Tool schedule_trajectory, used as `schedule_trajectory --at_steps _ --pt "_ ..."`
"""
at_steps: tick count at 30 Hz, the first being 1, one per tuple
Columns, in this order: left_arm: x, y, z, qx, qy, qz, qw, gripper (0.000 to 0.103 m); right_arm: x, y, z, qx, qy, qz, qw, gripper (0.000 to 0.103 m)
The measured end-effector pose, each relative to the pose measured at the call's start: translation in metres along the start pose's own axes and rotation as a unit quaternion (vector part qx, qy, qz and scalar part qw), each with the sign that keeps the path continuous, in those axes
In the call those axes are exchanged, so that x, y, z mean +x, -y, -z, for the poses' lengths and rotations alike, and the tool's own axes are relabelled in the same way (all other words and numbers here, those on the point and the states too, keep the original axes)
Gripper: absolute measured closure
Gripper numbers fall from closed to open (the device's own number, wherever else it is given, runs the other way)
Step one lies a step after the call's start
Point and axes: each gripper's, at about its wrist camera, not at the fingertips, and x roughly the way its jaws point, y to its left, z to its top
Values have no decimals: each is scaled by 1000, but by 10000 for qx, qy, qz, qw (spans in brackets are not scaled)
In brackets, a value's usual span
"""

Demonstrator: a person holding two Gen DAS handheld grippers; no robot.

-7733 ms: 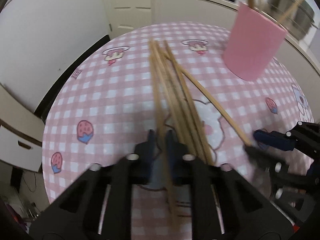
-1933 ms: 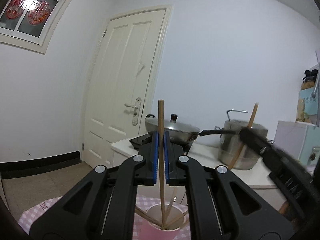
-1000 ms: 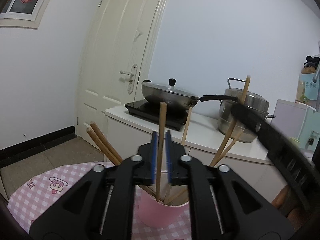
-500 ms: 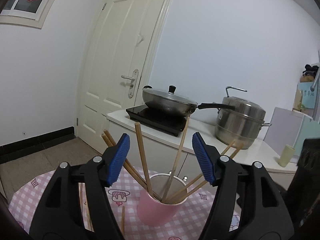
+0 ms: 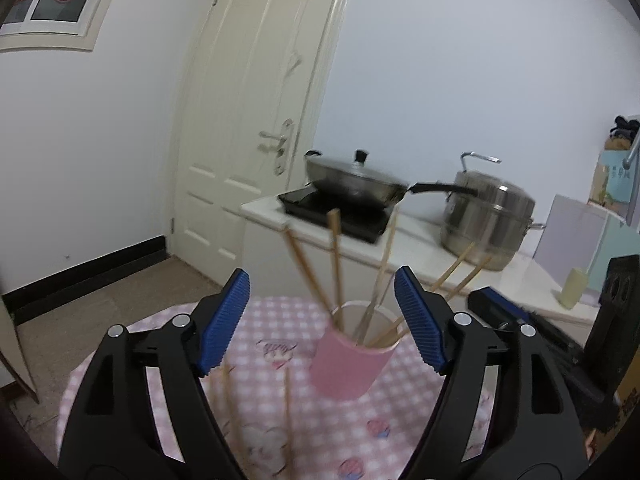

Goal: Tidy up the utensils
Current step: 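Move both open tools back down to the chopsticks on the table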

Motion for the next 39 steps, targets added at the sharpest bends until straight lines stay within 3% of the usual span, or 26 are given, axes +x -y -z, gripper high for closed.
schedule_trajectory --at_steps 5,12,17,25,37,39 --pt "-10 -20 18 -42 -293 -222 9993 28 -3 -6 15 -10 -215 -66 9997 72" --pt "-4 -44 55 -118 -1078 -312 9936 28 1 -15 43 -63 -728 -205 9971 72" --pt "15 -66 83 -164 -1900 -639 9796 28 11 -24 62 -126 -1260 -377 9912 72" --pt "34 -93 111 -456 -2623 -880 9599 28 41 -59 91 -220 -2160 -623 9742 70" --pt "64 -89 125 -73 -3020 -1154 9463 29 64 -75 100 -205 -2581 -643 9638 65" --pt "67 -85 126 132 -3035 -1296 9439 36 69 -76 102 -216 -2672 -629 9613 64"
